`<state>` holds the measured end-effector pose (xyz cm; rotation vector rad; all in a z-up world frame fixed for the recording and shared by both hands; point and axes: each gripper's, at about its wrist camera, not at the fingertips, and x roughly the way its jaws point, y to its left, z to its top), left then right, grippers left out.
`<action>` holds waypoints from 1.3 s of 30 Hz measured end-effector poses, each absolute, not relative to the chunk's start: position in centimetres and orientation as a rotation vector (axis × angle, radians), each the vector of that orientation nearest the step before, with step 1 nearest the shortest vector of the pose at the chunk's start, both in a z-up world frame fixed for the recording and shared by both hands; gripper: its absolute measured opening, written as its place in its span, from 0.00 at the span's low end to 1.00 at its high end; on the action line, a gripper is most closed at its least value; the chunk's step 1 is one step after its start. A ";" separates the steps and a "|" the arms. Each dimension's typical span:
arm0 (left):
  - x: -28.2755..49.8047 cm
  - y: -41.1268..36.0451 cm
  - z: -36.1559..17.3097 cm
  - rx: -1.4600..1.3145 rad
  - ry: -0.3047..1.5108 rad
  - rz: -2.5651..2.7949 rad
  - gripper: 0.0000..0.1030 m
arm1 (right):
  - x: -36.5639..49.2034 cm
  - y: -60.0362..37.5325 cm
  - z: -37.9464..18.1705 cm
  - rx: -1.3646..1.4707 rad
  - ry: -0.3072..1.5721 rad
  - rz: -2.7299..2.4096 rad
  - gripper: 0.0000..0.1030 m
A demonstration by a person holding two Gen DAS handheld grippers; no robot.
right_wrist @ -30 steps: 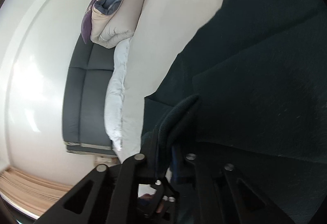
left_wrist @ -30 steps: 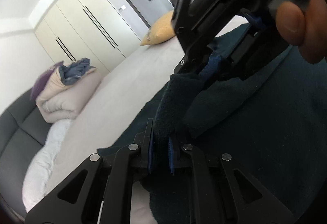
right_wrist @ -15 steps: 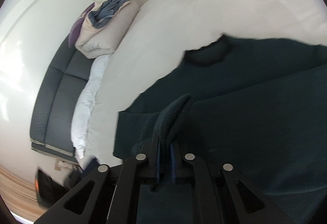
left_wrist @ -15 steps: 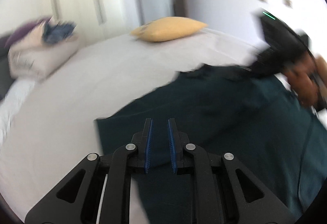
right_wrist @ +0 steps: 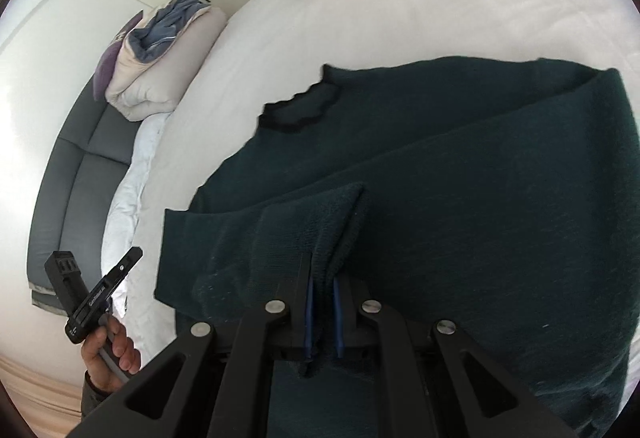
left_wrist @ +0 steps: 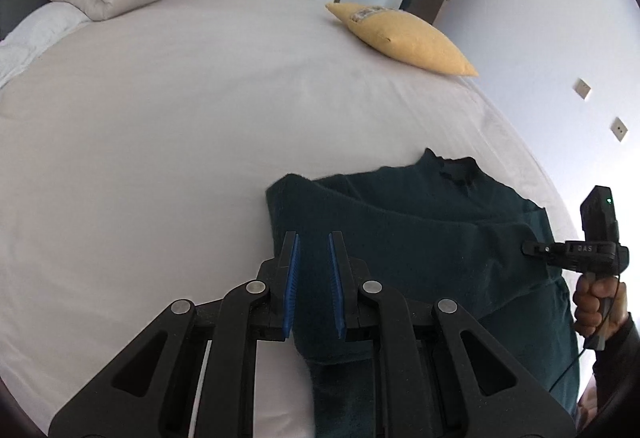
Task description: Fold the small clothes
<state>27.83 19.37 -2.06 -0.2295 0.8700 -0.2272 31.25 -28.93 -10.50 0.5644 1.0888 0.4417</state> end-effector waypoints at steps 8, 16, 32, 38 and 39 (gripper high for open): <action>28.9 18.2 -2.9 -0.230 0.868 -0.231 0.13 | 31.2 -30.6 -9.8 0.455 1.088 0.342 0.09; 29.9 16.6 -2.6 -0.180 0.858 -0.223 0.13 | 31.1 -30.4 -9.6 0.357 1.086 0.280 0.09; 30.8 13.8 -8.7 -0.009 0.998 -0.197 0.13 | 31.1 -31.0 -9.8 0.381 1.096 0.271 0.09; 30.4 14.2 -8.6 0.001 0.993 -0.206 0.13 | 30.9 -31.1 -9.7 0.376 1.092 0.253 0.09; 30.4 14.3 -8.6 -0.001 0.995 -0.211 0.13 | 30.9 -31.3 -9.8 0.384 1.093 0.251 0.09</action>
